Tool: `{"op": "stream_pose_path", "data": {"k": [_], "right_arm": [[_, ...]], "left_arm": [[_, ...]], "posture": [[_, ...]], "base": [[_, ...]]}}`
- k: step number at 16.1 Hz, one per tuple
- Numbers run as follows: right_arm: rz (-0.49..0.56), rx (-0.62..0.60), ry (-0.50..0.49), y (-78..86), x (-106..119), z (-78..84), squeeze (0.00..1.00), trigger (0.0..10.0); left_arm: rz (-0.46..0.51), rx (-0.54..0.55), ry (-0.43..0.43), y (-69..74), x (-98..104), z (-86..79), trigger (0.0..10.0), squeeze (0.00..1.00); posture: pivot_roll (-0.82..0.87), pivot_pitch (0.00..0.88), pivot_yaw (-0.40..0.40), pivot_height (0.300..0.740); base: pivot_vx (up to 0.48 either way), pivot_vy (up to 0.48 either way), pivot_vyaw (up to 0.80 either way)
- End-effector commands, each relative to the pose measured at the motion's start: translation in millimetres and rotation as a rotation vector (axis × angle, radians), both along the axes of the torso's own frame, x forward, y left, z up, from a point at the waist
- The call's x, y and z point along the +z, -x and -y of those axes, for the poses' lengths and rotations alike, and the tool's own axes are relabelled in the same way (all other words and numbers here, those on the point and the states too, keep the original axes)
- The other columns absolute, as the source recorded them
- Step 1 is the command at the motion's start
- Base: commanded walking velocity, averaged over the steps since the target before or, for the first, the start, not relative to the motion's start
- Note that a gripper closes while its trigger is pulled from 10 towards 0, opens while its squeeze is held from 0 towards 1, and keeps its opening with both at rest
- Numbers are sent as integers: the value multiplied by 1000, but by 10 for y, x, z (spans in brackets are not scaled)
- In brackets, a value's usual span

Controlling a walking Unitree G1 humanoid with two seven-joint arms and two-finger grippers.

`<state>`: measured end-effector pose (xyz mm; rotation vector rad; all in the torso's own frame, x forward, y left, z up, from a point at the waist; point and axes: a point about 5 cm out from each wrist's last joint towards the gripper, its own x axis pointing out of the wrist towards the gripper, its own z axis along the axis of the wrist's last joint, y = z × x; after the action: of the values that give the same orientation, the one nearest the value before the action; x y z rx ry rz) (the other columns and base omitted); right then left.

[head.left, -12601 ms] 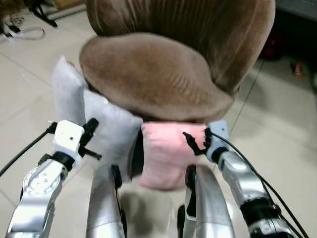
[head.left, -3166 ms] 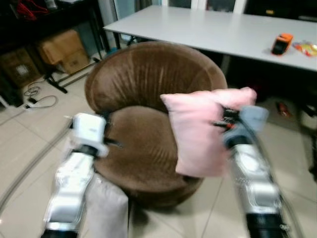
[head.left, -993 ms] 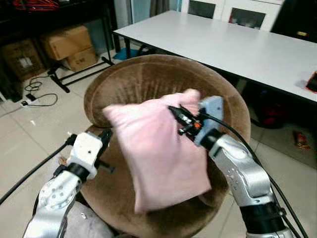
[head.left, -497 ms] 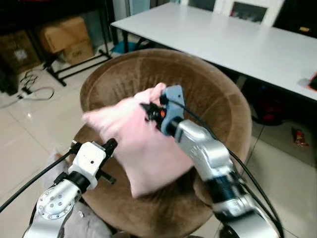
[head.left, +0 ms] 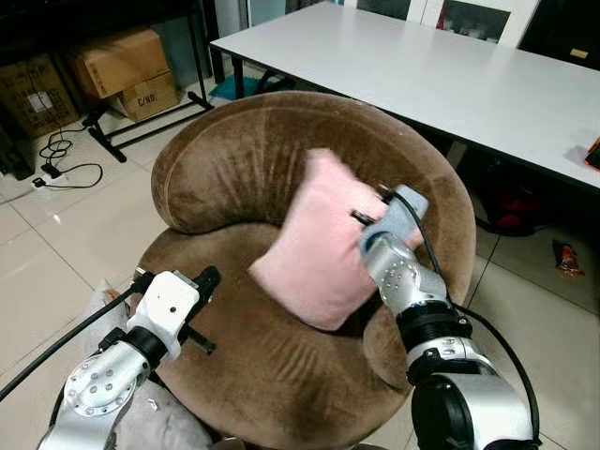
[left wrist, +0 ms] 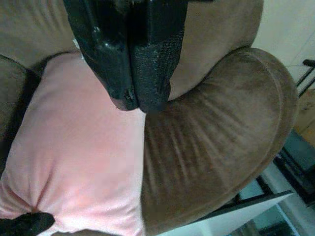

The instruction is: Move the pillow to the sofa from floor

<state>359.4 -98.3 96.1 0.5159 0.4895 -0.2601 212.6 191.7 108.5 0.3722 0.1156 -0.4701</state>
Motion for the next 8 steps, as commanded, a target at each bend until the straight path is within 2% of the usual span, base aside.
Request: {"op": "stream_pose_path", "data": {"k": [1, 4, 5, 7, 8], "right_arm": [[7, -70, -2, -58, 103, 32, 0, 10000], [-1, -129, -15, -64, 94, 64, 0, 10000], [21, -146, 23, -53, 97, 98, 1000, 10000], [99, -153, -17, -14, 129, 126, 1000, 10000], [179, -153, -17, -8, 204, 183, 1000, 10000]], "left_arm": [[-28, -51, 13, 36, 1, 31, 10000, 0], [-56, -95, 34, 62, -10, 51, 10000, 0], [-66, -108, 33, 68, -18, 54, 10000, 0], [-78, -125, 25, 63, -30, 44, 10000, 0], [-66, -117, 18, 43, -26, 23, 10000, 0]], "posture": [[62, 40, -9, 740], [60, 35, -4, 740], [57, 27, 4, 740], [57, 16, 10, 740], [55, 12, 11, 740]], "base": [[0, 0, 0], [0, 0, 0], [0, 0, 0], [0, 0, 0], [0, 0, 0]]}}
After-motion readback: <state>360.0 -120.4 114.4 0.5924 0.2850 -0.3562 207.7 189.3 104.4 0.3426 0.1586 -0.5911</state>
